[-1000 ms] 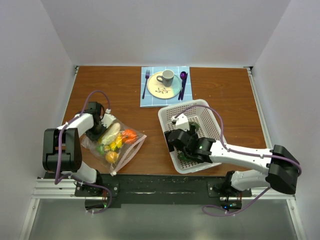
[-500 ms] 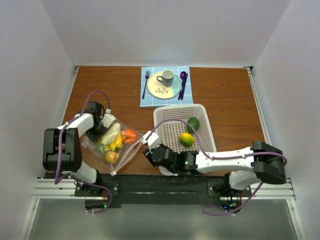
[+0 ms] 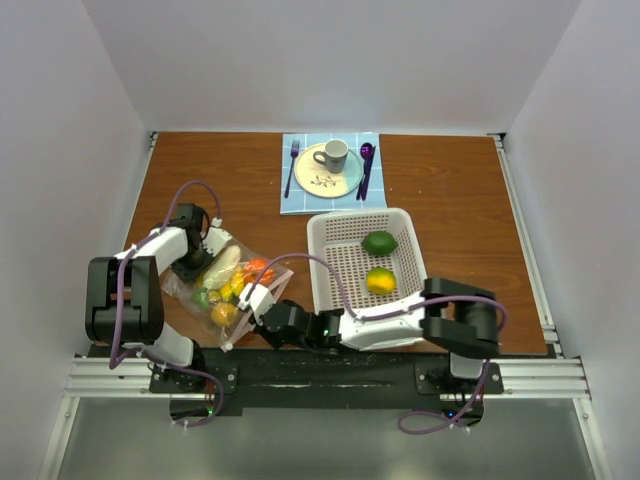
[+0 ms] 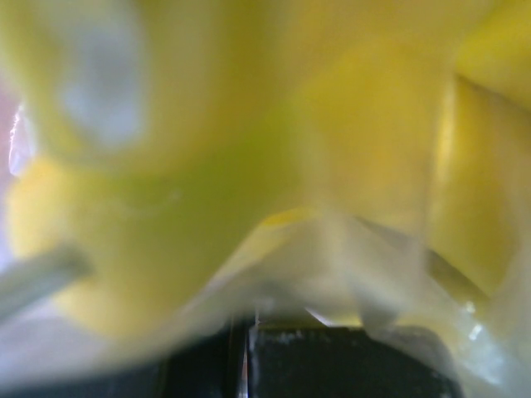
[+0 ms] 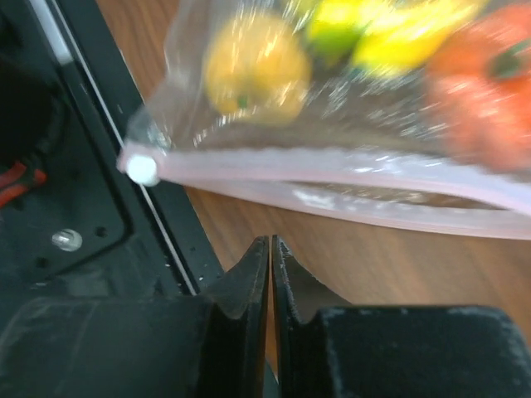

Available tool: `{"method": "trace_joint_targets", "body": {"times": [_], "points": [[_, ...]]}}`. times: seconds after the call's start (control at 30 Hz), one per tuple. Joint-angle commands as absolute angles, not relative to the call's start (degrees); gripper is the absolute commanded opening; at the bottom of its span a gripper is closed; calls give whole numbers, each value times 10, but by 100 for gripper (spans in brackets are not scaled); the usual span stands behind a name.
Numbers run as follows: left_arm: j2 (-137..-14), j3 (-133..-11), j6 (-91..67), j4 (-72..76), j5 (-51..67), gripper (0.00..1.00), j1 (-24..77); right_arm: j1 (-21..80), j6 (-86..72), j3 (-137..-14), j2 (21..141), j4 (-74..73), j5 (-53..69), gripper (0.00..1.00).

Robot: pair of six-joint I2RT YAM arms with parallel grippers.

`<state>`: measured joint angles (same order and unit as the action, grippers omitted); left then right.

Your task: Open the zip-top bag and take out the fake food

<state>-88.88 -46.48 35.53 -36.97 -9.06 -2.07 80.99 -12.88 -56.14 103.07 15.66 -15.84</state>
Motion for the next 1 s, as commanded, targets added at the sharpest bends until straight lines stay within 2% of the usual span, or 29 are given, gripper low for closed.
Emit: {"method": "trace_joint_targets", "body": {"times": [0.0,0.17,0.33,0.57,0.67,0.7,0.77,0.8,0.83,0.87,0.97], "points": [[-899,-444,349,-356,-75,0,-18,809,-101,-563,1068,275,-146,12],[-898,-438,353,-352,-77,0,-18,784,-118,-579,1099,316,-136,16],[-899,-431,355,-347,-73,0,-19,755,-156,-546,1114,412,-77,20],[-904,-428,352,-345,-72,0,-19,748,-145,-589,1143,381,-69,20],[-904,-431,351,-349,-69,0,-19,747,-143,-605,1162,387,-63,25],[-904,-432,348,-351,-69,0,-19,747,-143,-611,1166,389,-57,34],[-905,-433,346,-351,-69,0,-19,748,-145,-628,1179,392,-50,44],[-905,-434,344,-352,-69,0,-19,747,-145,-633,1183,399,-48,64],[-906,-434,345,-351,-68,0,-19,749,-142,-635,1185,409,-47,73],[-909,-434,342,-348,-70,0,-19,750,-138,-635,1187,417,-45,98],[-915,-433,333,-347,-72,0,-20,751,-126,-655,1192,412,-45,99]]}}
